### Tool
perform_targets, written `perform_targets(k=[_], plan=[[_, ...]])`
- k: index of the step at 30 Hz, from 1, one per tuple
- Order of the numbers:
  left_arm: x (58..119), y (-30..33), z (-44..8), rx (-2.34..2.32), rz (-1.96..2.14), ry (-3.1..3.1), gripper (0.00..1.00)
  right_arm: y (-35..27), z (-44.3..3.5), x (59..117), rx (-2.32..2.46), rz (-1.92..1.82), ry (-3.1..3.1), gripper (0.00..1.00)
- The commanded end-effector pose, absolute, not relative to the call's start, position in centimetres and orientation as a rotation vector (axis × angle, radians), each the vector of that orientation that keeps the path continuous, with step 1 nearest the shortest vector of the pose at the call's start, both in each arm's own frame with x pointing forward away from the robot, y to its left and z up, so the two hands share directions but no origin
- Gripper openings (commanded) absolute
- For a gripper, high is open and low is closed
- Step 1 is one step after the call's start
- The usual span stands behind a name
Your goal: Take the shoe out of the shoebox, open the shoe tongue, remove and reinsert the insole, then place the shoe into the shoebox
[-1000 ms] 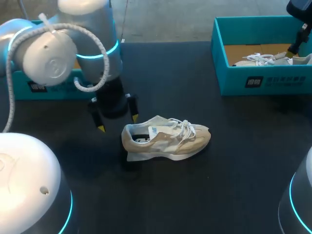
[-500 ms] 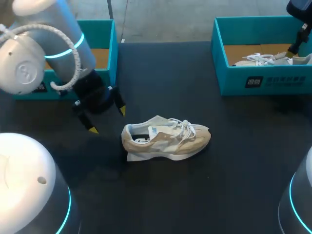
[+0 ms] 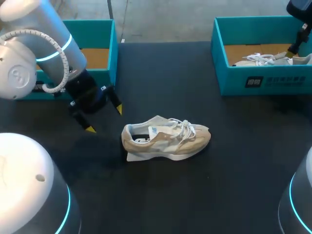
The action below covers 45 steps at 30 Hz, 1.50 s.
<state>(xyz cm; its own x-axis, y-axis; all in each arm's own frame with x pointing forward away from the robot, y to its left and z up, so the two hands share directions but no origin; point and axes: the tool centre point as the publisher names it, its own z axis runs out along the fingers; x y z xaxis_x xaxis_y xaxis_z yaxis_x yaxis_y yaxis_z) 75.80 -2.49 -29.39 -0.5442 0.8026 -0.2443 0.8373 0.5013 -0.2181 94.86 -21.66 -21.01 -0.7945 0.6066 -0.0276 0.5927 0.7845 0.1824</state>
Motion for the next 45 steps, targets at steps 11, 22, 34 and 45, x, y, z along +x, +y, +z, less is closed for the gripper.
perform_targets(k=[11,22,34,45], plan=[[76.6,-1.4,-28.8,1.304,-0.568,2.754,1.0,-21.7,-21.0,94.9,0.971,0.252,2.887,1.0],[76.6,1.5,-29.1,0.924,-0.847,2.97,1.0,-21.7,-21.0,94.9,0.971,0.252,2.887,1.0],[76.4,3.3,-31.4,0.548,-1.088,3.05,1.0,-21.7,-21.0,94.9,0.971,0.252,2.887,1.0],[75.4,4.0,-32.8,0.285,-1.323,2.924,1.0,-21.7,-21.0,94.9,0.971,0.252,2.887,1.0]])
